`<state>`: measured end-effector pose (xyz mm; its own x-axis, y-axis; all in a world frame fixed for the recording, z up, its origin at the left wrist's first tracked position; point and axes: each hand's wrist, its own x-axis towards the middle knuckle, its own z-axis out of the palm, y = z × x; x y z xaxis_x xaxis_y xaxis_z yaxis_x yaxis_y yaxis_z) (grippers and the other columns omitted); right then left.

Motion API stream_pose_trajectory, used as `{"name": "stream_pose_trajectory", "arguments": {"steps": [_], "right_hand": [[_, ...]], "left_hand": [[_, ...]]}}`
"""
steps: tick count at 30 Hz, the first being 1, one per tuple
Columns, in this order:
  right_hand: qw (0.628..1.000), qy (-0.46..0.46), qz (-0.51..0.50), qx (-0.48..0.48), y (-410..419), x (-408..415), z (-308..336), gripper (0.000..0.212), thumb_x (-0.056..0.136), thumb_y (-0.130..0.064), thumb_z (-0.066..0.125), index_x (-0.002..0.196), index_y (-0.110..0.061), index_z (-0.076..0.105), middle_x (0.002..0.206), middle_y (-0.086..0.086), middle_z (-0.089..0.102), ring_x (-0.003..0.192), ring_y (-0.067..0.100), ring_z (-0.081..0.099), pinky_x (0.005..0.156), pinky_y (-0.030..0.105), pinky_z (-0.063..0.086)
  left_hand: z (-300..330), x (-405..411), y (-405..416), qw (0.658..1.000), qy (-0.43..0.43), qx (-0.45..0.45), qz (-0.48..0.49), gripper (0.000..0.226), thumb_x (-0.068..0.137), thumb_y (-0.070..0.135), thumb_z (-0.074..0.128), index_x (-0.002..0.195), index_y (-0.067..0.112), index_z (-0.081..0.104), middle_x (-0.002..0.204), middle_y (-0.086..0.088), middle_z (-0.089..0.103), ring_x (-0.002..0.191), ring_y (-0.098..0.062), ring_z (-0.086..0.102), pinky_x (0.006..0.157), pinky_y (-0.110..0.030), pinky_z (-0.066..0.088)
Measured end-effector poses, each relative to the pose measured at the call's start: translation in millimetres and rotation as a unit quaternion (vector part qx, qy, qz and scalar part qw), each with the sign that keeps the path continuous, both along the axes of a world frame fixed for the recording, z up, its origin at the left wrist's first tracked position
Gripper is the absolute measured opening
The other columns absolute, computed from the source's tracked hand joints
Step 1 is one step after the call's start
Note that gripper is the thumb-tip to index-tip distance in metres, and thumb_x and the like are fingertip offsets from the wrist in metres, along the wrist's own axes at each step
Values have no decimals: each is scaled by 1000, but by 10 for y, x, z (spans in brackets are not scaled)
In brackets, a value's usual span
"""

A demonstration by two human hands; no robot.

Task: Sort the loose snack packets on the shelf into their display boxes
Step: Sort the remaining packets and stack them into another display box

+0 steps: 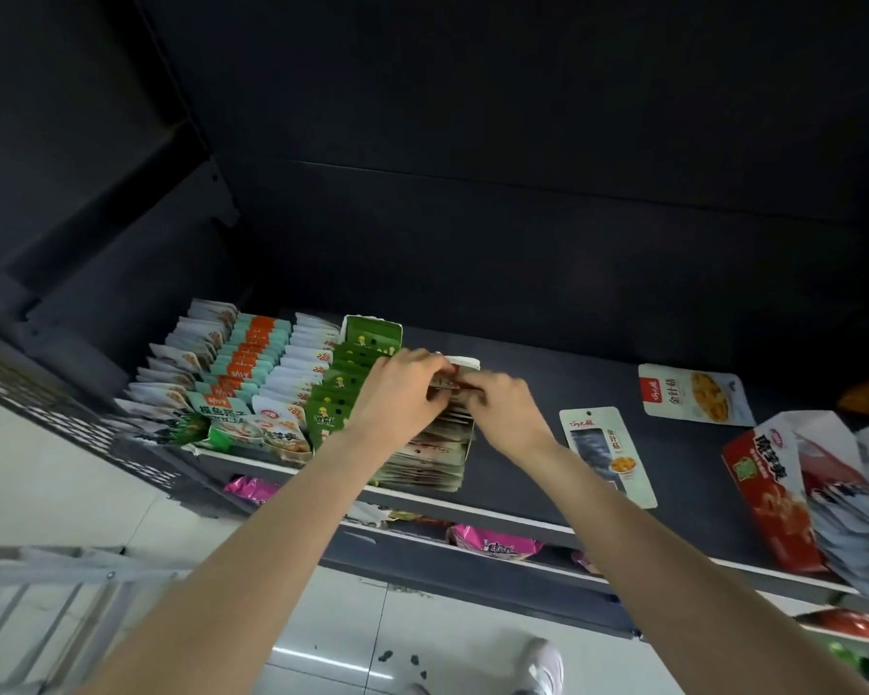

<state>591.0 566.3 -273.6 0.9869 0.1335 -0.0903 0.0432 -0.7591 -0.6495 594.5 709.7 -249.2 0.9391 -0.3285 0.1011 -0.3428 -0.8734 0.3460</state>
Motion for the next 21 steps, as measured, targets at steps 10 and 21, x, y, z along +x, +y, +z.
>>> {"name": "stream_pose_trajectory", "arguments": {"steps": [10, 21], "right_hand": [[966, 138, -204, -80, -1186, -121, -651, 40, 90, -12, 50, 130, -8, 48, 125, 19, 58, 116, 35, 54, 95, 37, 44], [925, 235, -177, -242, -1396, -115, -1474, 91, 87, -32, 62, 146, 2, 2, 147, 32, 22, 138, 43, 20, 113, 41, 22]], "left_hand": [[-534, -43, -1204, 984, 149, 10, -94, 33, 93, 19, 45, 126, 15, 48, 127, -8, 52, 114, -30, 55, 92, -42, 48], [-1429, 214, -1405, 918, 387, 63, 52, 79, 91, 33, 53, 150, 17, 3, 157, -5, -17, 145, -29, -12, 119, -40, 6]]}}
